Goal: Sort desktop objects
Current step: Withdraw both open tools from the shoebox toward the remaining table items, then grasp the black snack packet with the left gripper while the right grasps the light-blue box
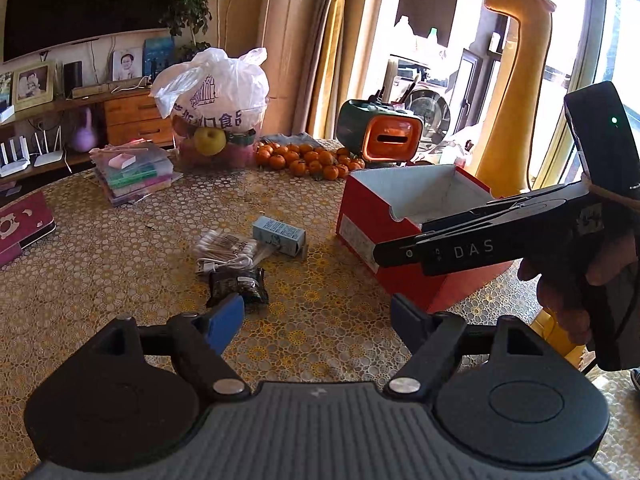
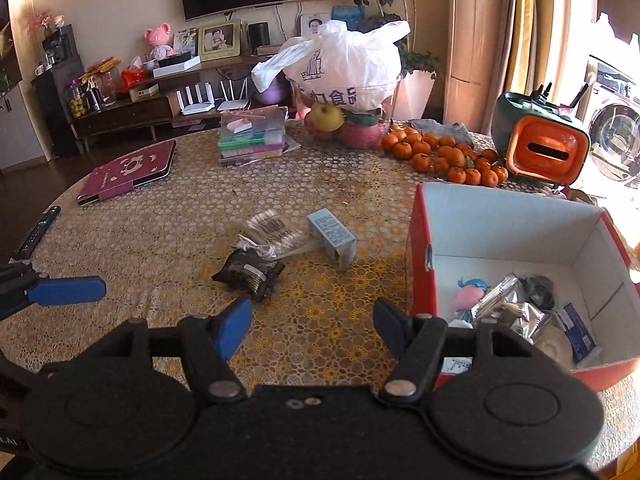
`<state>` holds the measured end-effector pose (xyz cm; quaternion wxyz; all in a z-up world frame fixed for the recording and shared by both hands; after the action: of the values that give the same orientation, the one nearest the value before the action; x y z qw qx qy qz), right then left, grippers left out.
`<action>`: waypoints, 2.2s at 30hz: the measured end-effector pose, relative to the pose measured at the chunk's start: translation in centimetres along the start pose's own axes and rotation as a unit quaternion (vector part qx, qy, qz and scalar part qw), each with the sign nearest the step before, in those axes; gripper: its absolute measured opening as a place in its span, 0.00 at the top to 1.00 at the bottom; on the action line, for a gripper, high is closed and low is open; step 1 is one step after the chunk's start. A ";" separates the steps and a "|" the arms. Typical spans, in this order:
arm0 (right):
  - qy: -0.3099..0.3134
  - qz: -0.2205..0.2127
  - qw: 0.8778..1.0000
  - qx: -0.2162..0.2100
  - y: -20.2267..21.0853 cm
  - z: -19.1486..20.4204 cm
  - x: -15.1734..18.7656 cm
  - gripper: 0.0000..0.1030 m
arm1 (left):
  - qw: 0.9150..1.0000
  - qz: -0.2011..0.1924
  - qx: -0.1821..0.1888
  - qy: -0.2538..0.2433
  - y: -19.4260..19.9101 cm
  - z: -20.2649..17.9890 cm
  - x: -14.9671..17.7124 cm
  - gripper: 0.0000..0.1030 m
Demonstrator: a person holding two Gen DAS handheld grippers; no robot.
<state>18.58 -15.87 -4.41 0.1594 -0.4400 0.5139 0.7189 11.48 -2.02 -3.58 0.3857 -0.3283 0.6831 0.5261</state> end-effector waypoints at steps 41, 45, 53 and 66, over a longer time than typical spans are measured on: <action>0.059 0.042 0.997 0.023 -16.2 0.5 -3.6 0.28 | 0.997 0.010 -0.061 0.046 -11.7 8.7 4.0 0.00; 0.045 0.061 0.996 0.039 -17.9 -0.5 -3.6 0.28 | 0.998 0.011 -0.062 0.032 -13.2 8.2 4.1 0.00; 0.018 0.080 0.994 0.066 -20.6 -1.7 -3.3 0.29 | 0.997 0.019 -0.065 0.031 -15.7 8.0 4.3 0.00; -0.005 0.090 0.994 0.069 -23.2 -2.5 -2.9 0.31 | 0.996 0.027 -0.078 0.031 -17.9 8.4 4.9 0.01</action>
<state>37.20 -7.70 -16.25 0.1265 -0.3764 0.5987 0.6956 25.89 1.79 -17.46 0.3239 -0.3547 0.6603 0.5773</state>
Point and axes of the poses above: each gripper's, at about its wrist camera, not at the fingertips, and y roughly against the way its jaws point, z to its left, x to its underside, the point moved 5 cm from there along -y, roughly the way its jaws point, and after that the axes turned 8 degrees about -z, right-handed, at the moved point
